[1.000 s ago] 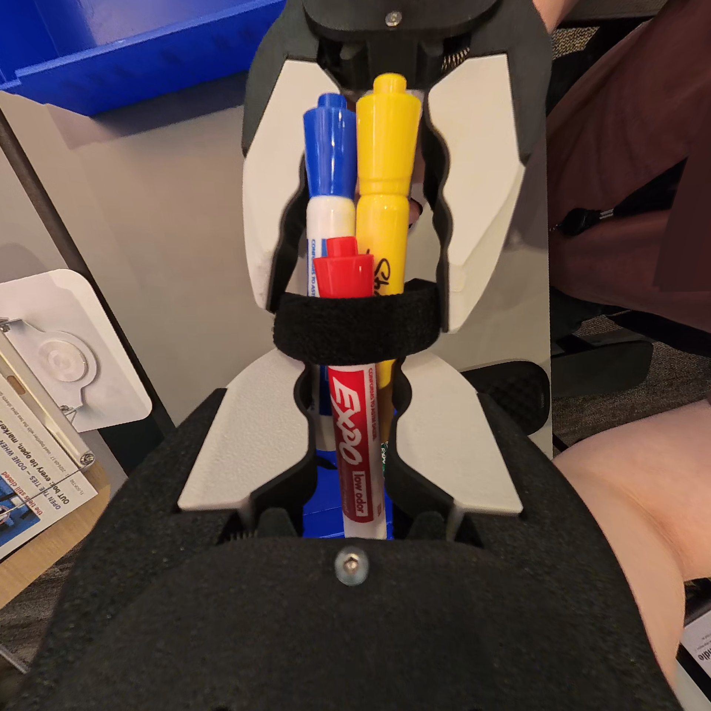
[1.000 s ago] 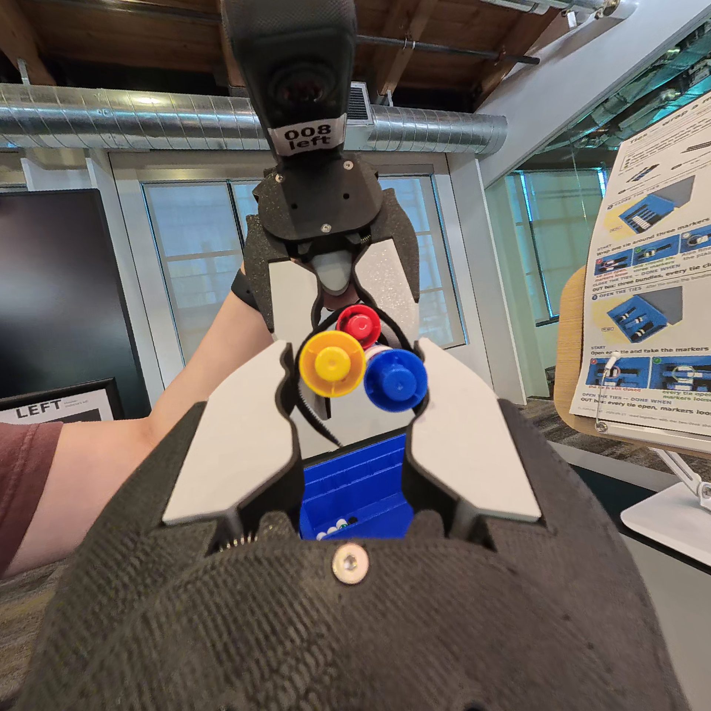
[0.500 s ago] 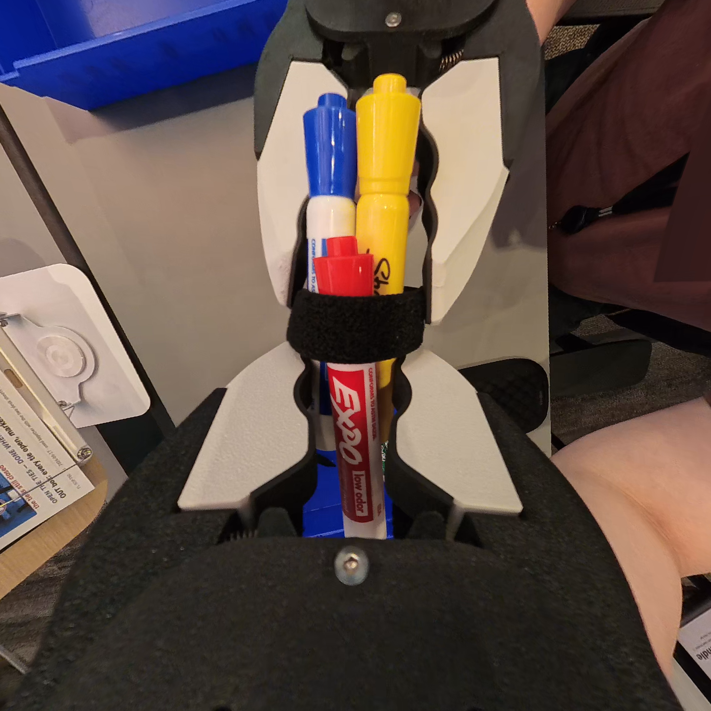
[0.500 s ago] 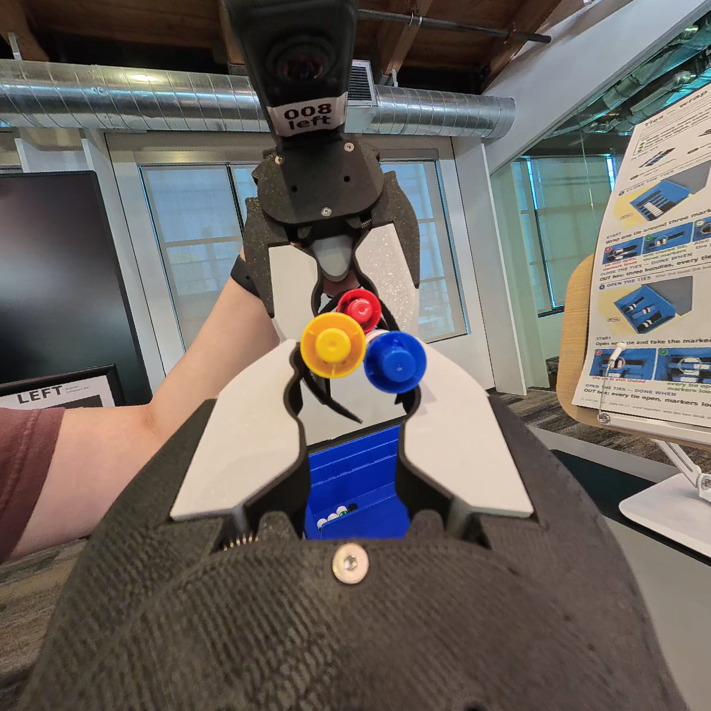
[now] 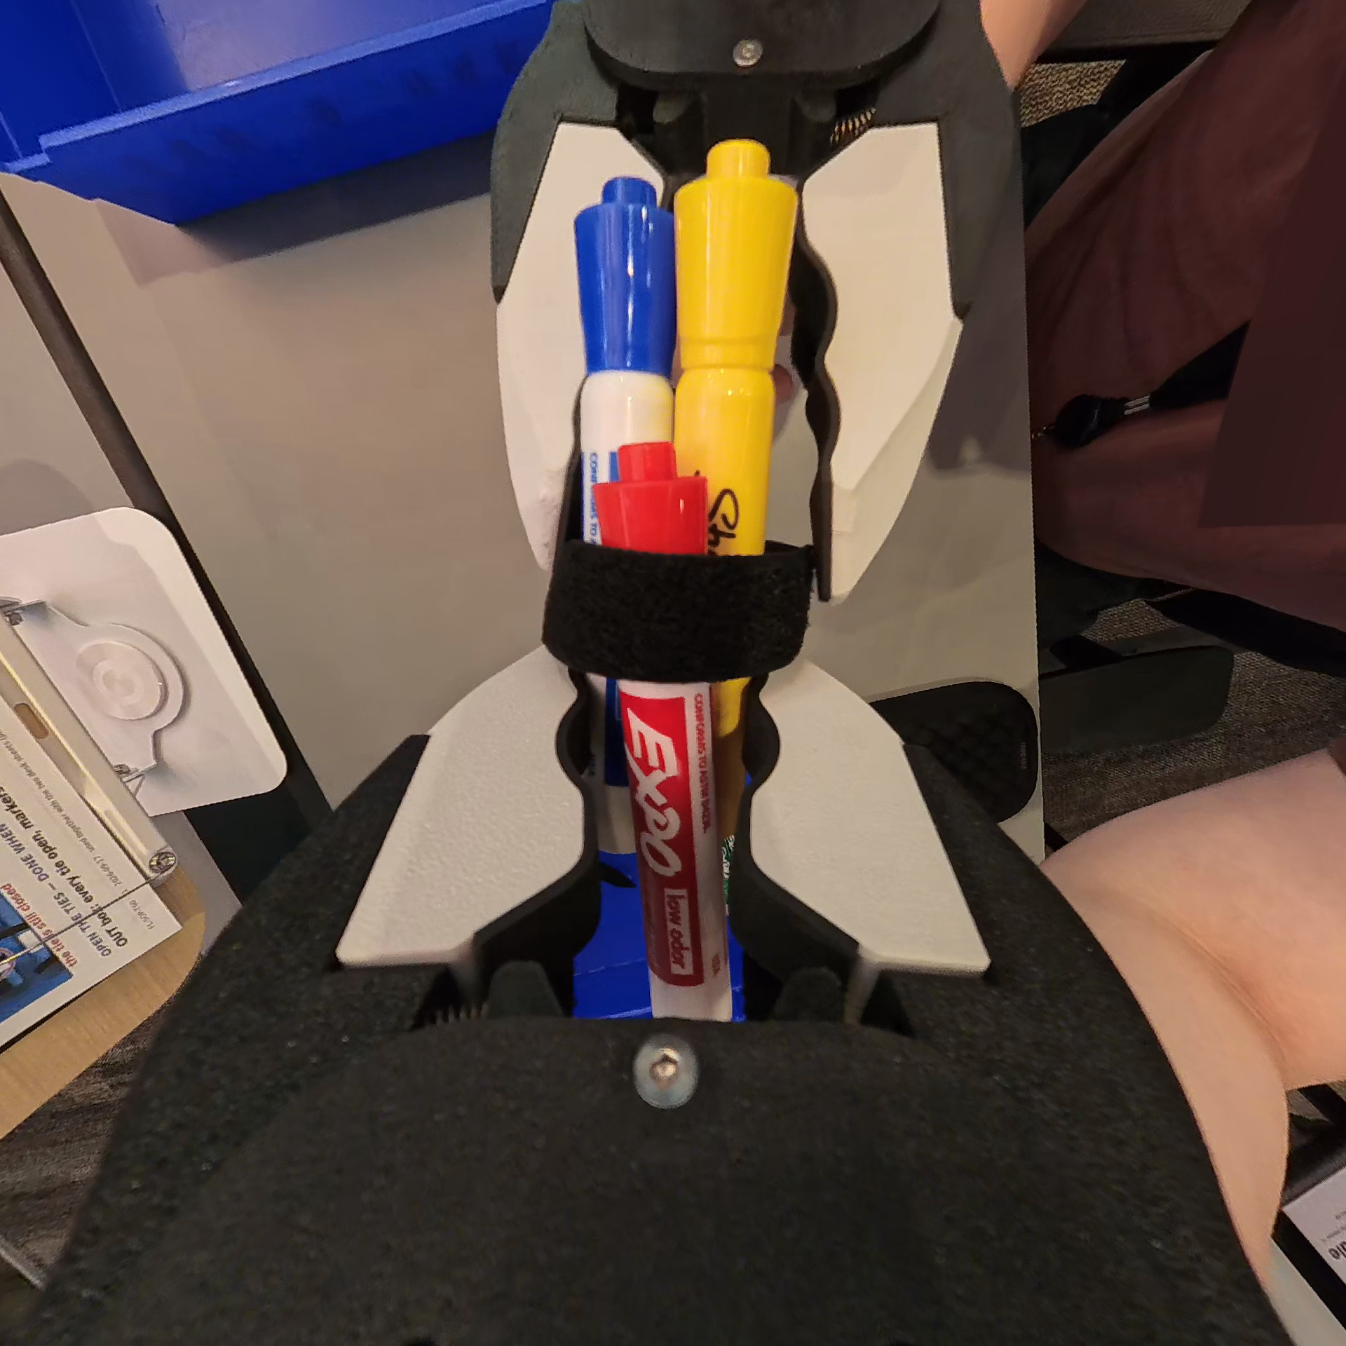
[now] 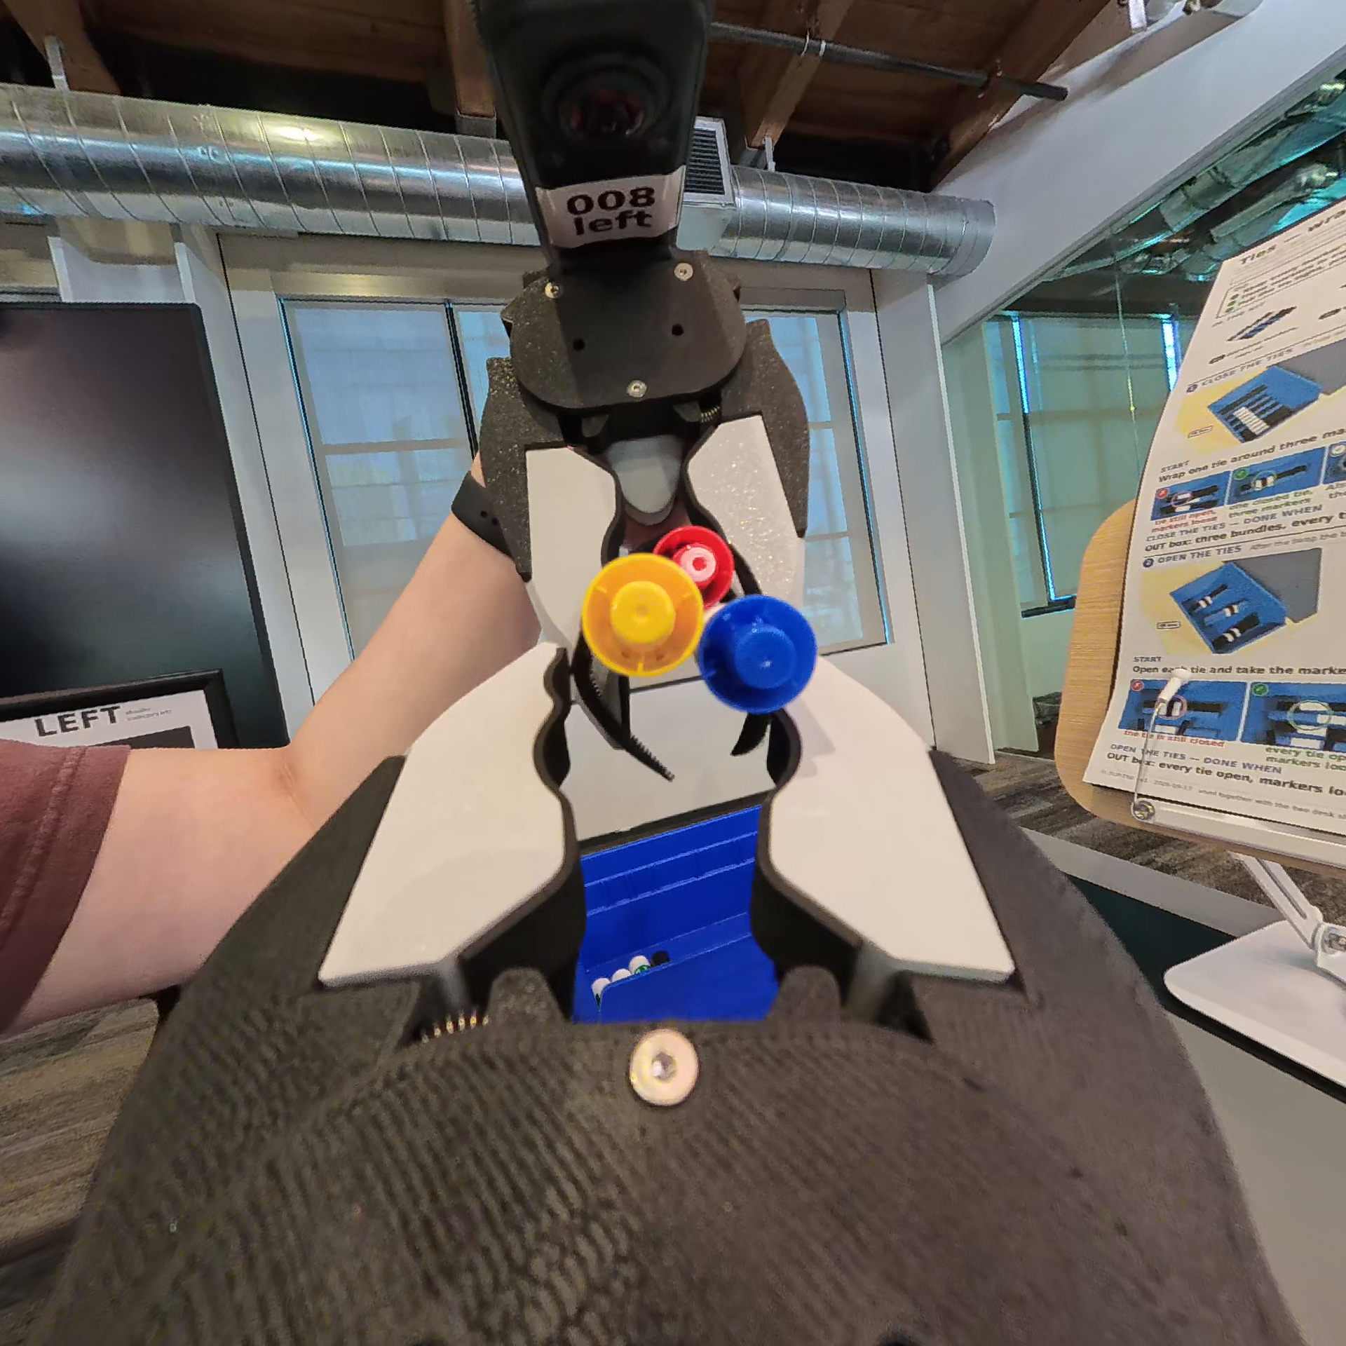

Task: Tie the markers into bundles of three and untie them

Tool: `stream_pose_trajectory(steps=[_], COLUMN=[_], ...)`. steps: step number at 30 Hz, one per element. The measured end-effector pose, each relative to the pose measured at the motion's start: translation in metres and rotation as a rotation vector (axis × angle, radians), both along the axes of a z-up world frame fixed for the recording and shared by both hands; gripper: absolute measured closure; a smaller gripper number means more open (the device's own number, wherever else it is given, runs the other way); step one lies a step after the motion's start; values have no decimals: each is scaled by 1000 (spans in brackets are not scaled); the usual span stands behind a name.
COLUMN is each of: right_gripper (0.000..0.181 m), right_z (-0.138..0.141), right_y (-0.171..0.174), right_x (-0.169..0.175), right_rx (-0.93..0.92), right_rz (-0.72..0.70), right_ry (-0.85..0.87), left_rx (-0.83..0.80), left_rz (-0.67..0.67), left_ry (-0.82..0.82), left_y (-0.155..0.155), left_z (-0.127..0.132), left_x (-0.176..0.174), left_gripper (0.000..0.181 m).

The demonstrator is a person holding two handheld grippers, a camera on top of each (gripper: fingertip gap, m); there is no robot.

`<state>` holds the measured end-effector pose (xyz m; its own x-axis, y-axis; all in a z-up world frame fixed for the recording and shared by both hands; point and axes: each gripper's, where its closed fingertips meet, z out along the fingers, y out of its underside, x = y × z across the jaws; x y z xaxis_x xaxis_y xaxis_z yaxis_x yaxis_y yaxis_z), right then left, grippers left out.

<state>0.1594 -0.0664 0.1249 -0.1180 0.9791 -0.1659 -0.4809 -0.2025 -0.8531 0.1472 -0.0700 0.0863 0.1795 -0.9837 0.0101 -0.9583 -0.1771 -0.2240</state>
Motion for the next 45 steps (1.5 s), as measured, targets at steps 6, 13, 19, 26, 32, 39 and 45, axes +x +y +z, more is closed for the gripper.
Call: stream_pose_trajectory(steps=[6, 13, 19, 26, 32, 39, 45], right_gripper=[126, 127, 128, 132, 135, 143, 135], right_z=[-1, -3, -5, -7, -9, -9, -9], right_y=[-3, -2, -1, 0, 0, 2, -2], right_x=[0, -2, -3, -4, -5, -2, -3], right_rx=[25, 82, 129, 170, 207, 179, 211], right_rz=[10, -30, -50, -59, -62, -43, -39], right_ry=[15, 1, -15, -36, -52, -46, -46], left_rx=[4, 3, 2, 2, -1, -3, -1], left_rz=[0, 0, -1, 2, 1, -4, -2], left_ry=[3, 3, 0, 0, 6, -3, -2], left_y=[-1, -1, -1, -1, -1, -2, -2], left_z=[0, -1, 0, -1, -1, -1, 0], left_x=[0, 0, 0, -1, -2, -1, -1], left_gripper=[142, 142, 142, 143, 142, 142, 142])
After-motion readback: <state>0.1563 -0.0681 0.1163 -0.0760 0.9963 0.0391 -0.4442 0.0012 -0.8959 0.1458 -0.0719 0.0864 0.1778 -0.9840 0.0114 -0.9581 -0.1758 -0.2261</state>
